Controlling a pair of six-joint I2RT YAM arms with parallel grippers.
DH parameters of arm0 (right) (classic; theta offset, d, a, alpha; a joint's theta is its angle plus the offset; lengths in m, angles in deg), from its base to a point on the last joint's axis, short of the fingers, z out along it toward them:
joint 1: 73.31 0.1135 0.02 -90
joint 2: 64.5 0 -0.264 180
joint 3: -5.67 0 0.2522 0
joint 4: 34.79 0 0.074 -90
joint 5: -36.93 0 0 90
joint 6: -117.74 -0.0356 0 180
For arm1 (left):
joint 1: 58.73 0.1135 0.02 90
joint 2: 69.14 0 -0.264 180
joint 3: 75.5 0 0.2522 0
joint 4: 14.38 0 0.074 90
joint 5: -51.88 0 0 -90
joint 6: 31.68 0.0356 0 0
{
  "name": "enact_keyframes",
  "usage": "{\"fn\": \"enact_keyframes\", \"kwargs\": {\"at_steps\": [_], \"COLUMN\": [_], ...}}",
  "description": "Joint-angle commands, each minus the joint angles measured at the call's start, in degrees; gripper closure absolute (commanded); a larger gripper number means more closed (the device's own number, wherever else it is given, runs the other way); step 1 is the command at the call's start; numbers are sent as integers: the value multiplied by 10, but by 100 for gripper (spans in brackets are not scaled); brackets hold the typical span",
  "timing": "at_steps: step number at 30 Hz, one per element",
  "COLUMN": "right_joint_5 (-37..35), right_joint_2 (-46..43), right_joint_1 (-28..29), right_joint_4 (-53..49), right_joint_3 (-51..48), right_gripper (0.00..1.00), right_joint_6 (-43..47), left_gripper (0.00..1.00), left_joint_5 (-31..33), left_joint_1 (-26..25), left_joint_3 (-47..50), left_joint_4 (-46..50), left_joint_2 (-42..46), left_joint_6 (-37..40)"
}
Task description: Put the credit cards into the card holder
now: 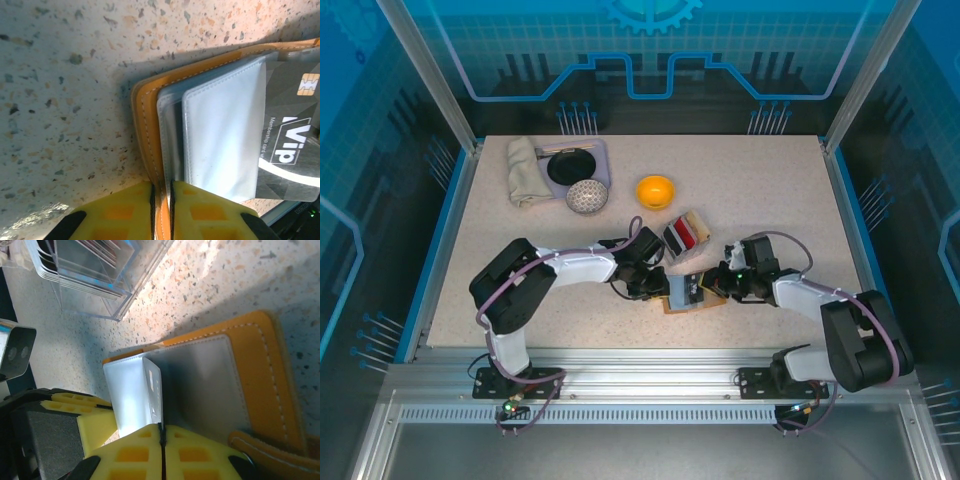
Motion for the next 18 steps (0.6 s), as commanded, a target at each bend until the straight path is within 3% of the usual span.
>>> {"fn": "enact_keyframes", "kwargs": {"at_steps": [1, 7, 11, 18], "right_joint_5": [-23, 35, 4, 21], "right_joint_2": [10, 41, 15, 16], "right_joint_1": [6, 6, 0, -21], "right_joint_4": [-74, -50, -76, -84], "right_joint_3": [13, 14, 5, -1], "right_gripper": [93, 94, 94, 93], "right_joint_6": [36, 45, 50, 67], "left_gripper": [84, 84, 84, 87], "left_joint_5": [22, 24, 27, 26], "left_joint_1": [-6, -6, -6, -6], "left_joint_3": [15, 15, 12, 14], "left_joint_4": [23, 23, 27, 28], "left_joint_2": [8, 9, 10, 9], "left_joint_6": [0, -2, 0, -1]}}
